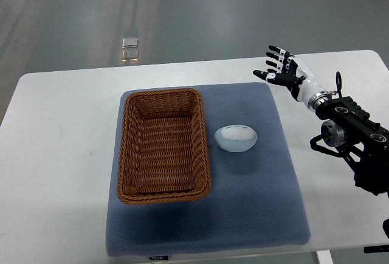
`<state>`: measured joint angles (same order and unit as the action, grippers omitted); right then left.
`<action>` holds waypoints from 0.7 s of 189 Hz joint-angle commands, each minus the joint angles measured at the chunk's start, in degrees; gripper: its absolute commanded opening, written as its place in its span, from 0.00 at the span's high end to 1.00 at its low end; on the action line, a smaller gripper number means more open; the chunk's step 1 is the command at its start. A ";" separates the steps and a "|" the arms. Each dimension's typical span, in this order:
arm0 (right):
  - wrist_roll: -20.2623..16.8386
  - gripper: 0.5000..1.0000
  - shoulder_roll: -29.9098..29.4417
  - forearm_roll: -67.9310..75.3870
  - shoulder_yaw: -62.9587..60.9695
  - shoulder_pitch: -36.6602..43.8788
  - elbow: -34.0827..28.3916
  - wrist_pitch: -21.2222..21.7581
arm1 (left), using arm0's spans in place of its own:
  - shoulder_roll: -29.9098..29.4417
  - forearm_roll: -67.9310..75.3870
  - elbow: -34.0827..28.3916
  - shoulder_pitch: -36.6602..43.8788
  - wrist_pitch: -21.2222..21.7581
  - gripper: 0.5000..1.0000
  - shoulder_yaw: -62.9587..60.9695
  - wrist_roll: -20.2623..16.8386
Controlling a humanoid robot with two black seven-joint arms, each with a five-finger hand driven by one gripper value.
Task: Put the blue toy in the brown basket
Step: 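Raise the right hand and rotate it palm-down above the table, then move the right hand over the white bowl and lower fingers toward the toy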
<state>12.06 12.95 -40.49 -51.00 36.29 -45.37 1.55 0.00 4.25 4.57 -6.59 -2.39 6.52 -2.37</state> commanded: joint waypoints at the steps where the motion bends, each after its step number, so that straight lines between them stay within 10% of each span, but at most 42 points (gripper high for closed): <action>1: 0.86 0.17 1.99 -0.47 3.36 1.68 -0.33 1.43 | 0.00 -0.03 0.00 0.00 0.01 0.00 0.07 0.00; 132: 11.58 0.18 17.72 -21.12 27.88 12.23 -11.93 13.92 | 0.00 -0.03 -0.09 0.09 0.01 0.00 0.07 0.00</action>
<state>23.15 28.87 -60.48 -25.51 47.27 -55.09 14.04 0.00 4.21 4.39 -6.50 -2.40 6.60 -2.37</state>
